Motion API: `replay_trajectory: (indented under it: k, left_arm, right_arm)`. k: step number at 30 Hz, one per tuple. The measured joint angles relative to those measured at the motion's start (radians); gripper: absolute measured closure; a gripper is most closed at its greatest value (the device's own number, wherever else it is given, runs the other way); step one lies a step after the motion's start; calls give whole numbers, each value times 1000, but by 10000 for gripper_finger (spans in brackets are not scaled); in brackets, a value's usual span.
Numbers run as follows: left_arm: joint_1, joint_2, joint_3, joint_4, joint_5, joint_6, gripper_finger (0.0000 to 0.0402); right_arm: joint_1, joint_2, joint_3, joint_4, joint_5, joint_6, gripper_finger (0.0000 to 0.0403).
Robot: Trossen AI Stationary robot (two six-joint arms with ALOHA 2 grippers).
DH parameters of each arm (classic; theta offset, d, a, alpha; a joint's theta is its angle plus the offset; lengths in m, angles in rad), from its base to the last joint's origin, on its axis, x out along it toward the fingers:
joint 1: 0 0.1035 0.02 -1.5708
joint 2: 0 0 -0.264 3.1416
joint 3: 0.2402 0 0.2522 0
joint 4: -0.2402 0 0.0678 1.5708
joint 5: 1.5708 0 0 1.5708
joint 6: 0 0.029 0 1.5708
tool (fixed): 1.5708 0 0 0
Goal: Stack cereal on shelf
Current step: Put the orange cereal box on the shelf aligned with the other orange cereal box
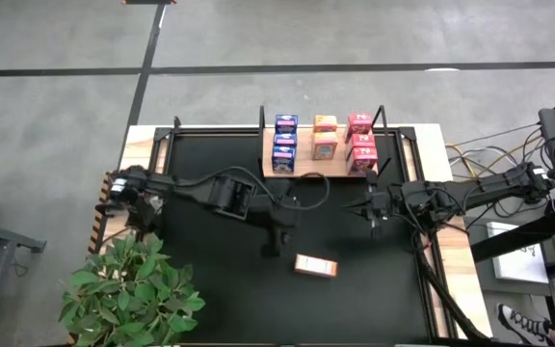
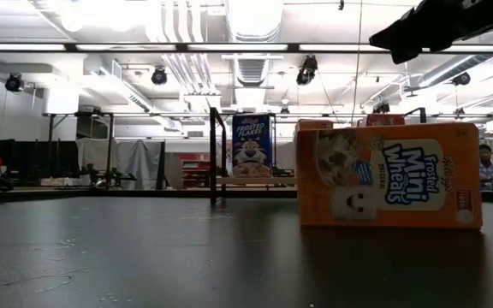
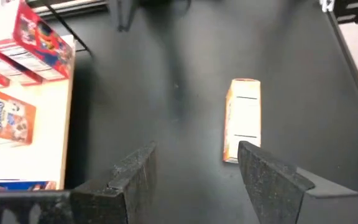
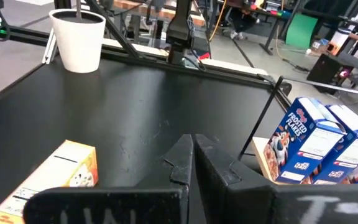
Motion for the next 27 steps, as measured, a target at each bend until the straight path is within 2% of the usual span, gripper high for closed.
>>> replay_trajectory:
  k: [3,6,9,13,17,21,27]
  left_arm:
    - [3,0,-25,24,-2,0,199]
    - [-11,0,-105,115,-1,-4,199]
    - [-33,0,-211,279,18,-17,197]
    - [-44,1,-338,479,113,-22,176]
    - [-42,1,-433,688,113,-8,144]
    - [-40,15,-507,983,112,62,122]
    - [-40,27,-539,1011,110,83,119]
  right_arm:
    - [0,0,0,0,1,-12,394]
    - [0,0,0,0,1,-5,394]
    - [0,0,0,0,1,5,394]
    - [0,-2,0,0,3,-19,394]
    - [-1,-6,0,1,3,-27,394]
    - [-1,-11,0,2,4,-53,394]
    - [-1,-17,0,38,4,-63,394]
